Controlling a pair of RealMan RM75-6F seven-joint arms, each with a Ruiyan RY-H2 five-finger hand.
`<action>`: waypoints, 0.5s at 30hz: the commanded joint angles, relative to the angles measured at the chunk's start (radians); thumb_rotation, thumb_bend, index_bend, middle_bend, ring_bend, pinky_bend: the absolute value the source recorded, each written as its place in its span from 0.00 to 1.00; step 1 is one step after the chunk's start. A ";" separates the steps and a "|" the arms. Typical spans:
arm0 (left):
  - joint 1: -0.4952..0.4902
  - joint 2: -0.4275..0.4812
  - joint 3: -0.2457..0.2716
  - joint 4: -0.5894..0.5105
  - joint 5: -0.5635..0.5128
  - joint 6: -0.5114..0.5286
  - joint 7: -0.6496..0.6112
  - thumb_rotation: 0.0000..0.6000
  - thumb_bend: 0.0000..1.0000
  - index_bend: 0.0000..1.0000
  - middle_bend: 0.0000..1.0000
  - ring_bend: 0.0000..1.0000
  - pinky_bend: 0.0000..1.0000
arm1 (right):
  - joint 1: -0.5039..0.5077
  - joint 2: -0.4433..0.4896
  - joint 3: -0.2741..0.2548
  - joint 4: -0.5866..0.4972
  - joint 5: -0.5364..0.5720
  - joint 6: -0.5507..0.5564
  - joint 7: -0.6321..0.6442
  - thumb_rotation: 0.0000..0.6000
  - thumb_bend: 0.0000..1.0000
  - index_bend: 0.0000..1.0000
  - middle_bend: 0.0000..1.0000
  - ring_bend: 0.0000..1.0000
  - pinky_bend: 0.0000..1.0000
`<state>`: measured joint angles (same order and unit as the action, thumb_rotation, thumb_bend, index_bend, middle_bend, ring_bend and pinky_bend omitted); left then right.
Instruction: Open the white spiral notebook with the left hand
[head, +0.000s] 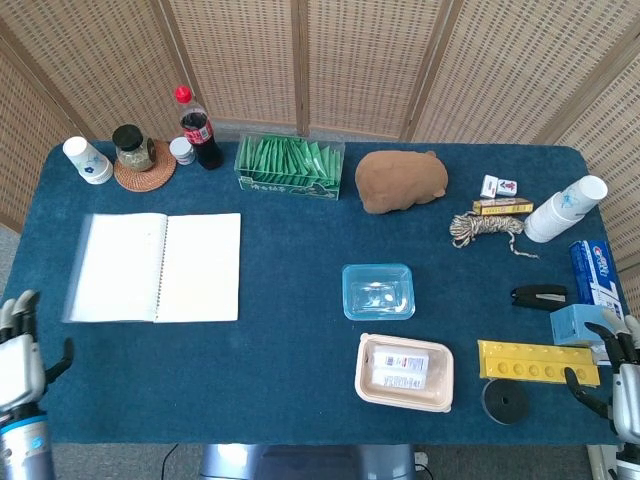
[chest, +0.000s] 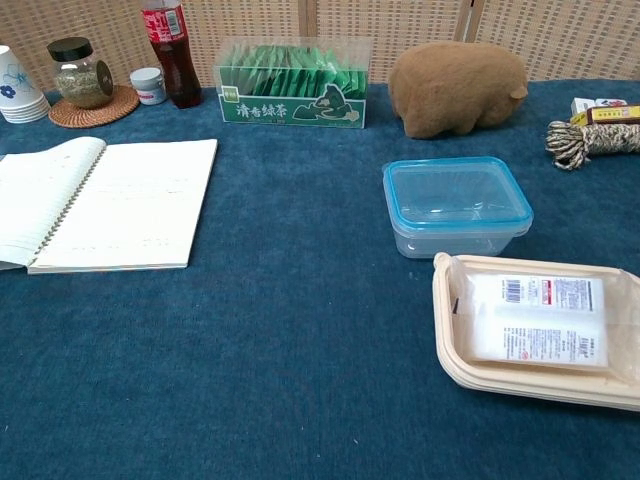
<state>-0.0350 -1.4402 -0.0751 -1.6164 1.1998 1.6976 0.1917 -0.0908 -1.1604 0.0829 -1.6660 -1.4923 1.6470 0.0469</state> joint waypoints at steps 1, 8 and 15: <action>0.023 0.028 0.010 -0.016 0.012 0.019 -0.024 1.00 0.36 0.14 0.10 0.00 0.00 | 0.003 0.000 -0.001 -0.003 -0.006 -0.002 -0.002 1.00 0.31 0.22 0.15 0.04 0.12; 0.032 0.073 0.036 -0.054 0.086 0.026 -0.022 1.00 0.36 0.15 0.09 0.00 0.00 | 0.012 -0.001 -0.003 -0.006 -0.023 -0.007 -0.009 1.00 0.31 0.22 0.15 0.04 0.12; 0.029 0.139 0.095 -0.083 0.173 -0.012 -0.002 1.00 0.36 0.16 0.09 0.00 0.00 | 0.024 0.005 -0.002 -0.020 -0.025 -0.024 -0.028 1.00 0.31 0.22 0.15 0.04 0.12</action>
<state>-0.0053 -1.3156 0.0059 -1.6920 1.3600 1.6985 0.1818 -0.0691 -1.1571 0.0803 -1.6831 -1.5180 1.6261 0.0219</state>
